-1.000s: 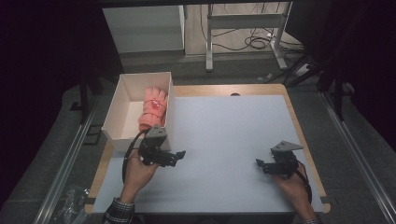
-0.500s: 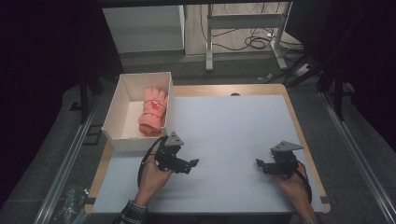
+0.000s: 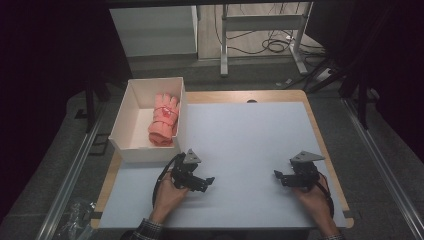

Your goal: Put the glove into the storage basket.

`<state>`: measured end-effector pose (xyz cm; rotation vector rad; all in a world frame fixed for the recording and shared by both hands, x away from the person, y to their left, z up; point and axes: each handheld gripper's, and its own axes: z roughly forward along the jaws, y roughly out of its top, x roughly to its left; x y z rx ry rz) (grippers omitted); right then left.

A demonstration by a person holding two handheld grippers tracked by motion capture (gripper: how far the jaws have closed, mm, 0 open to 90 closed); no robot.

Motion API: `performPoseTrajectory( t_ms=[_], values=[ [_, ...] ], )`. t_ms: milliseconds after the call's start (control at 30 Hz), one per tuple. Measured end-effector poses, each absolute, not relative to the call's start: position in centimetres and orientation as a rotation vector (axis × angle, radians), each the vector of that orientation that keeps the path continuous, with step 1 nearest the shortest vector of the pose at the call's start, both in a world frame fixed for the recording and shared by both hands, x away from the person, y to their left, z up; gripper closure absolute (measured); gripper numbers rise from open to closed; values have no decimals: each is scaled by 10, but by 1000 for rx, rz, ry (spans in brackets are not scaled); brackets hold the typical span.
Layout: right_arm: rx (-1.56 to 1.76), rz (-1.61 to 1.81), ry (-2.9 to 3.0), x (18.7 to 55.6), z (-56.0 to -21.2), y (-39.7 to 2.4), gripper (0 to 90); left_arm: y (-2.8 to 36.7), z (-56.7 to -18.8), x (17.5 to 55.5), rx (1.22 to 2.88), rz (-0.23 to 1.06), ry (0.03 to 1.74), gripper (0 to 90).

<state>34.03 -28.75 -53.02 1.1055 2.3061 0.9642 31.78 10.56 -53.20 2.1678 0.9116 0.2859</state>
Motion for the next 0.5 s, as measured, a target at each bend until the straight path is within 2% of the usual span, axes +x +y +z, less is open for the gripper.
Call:
performPoseTrajectory(
  t_ms=[500],
  values=[
    [1104,964,2306,340,-530,-288,212,104,-548,316,2219,327,927,11]
  ],
)
